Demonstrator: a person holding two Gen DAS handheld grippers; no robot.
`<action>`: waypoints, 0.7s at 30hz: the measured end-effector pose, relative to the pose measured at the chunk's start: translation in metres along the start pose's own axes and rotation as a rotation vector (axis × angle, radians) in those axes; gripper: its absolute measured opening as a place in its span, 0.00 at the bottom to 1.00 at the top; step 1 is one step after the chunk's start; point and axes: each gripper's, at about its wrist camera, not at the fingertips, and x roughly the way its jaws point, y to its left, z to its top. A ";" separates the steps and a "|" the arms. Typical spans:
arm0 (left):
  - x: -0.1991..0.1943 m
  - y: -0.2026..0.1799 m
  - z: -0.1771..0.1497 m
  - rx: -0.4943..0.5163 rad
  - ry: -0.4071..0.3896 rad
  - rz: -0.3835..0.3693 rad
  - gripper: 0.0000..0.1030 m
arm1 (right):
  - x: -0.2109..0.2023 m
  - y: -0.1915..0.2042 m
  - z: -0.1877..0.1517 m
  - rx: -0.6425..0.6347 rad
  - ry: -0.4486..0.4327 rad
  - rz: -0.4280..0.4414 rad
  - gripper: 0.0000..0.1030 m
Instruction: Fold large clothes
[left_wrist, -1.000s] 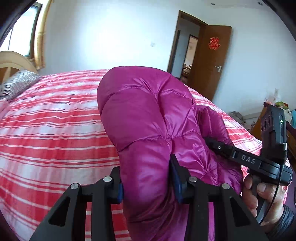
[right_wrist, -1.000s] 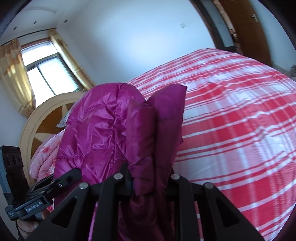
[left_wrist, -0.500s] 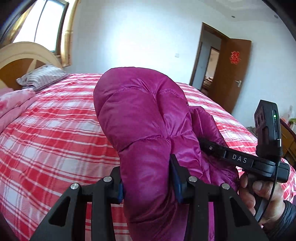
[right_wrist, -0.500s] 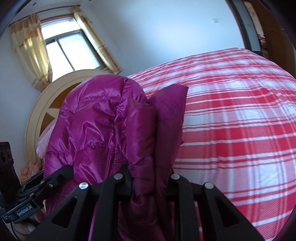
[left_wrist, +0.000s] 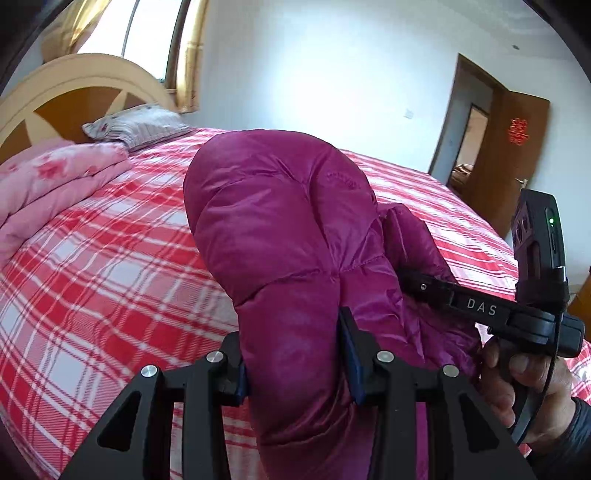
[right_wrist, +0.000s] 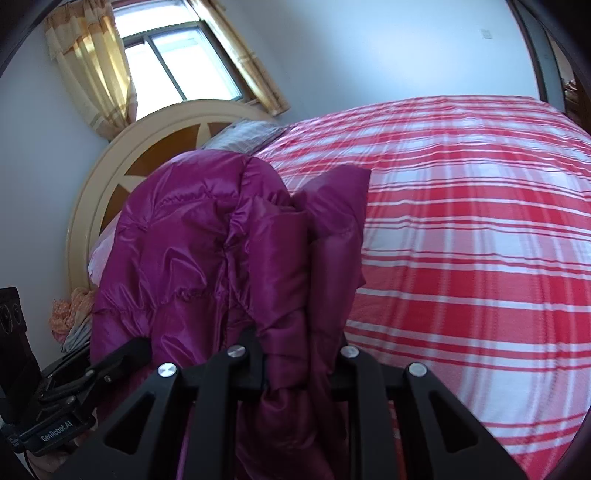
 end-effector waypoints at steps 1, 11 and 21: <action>0.003 0.006 -0.003 -0.007 0.009 0.005 0.41 | 0.006 0.002 0.000 -0.004 0.011 0.005 0.20; 0.023 0.031 -0.025 -0.094 0.066 0.046 0.51 | 0.043 0.005 -0.005 -0.012 0.093 -0.020 0.20; 0.036 0.035 -0.032 -0.100 0.061 0.092 0.72 | 0.059 -0.010 -0.007 0.042 0.129 -0.049 0.25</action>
